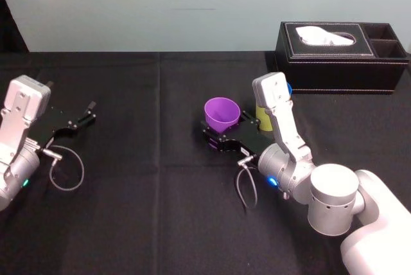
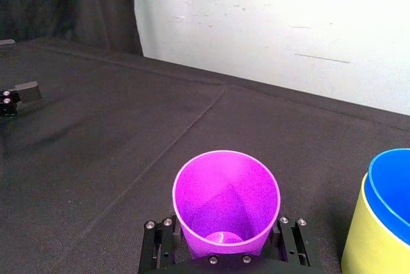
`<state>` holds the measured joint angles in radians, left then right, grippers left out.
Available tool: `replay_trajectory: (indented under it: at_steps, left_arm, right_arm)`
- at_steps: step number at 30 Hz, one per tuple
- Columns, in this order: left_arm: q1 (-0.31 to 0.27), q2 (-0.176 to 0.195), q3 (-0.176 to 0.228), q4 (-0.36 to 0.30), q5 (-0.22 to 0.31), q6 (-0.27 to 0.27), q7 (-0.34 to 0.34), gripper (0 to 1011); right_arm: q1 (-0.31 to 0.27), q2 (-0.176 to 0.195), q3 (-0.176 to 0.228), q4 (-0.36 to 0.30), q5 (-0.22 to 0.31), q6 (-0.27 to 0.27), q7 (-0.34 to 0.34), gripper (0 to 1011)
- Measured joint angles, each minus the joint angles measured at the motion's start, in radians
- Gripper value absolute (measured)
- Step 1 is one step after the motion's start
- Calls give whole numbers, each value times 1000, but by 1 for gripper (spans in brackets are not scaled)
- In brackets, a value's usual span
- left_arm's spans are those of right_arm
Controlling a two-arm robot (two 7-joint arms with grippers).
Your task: Stack the three plastic cups sequentially using one hand.
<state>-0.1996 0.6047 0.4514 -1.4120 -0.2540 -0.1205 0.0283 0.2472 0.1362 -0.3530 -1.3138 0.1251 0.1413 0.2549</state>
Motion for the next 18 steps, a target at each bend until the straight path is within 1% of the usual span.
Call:
replay_trajectory:
  at_steps: [6, 9, 10, 12, 13, 17, 18]
  left_arm:
    - [0, 0, 0, 0, 0, 0, 0, 1011]
    - [0, 0, 0, 0, 0, 0, 0, 1011]
    - [0, 0, 0, 0, 0, 0, 0, 1011]
    - [0, 0, 0, 0, 0, 0, 0, 1011]
    - [0, 0, 0, 0, 0, 0, 0, 1012]
    - [0, 0, 0, 0, 0, 0, 0, 1011]
    - [0, 0, 0, 0, 0, 0, 0, 1011]
  right_arm:
    - [0, 0, 0, -1, 0, 0, 0, 726]
    - [-6, 7, -1, -15, 0, 3, 3, 726]
    - [-17, 22, -1, -51, -3, 16, 8, 726]
    - [-24, 32, -1, -77, -4, 28, 14, 726]
    - [-32, 43, -1, -110, -4, 41, 18, 726]
    - [-48, 65, 2, -176, -2, 74, 29, 726]
    - [-54, 77, 6, -208, 1, 93, 34, 726]
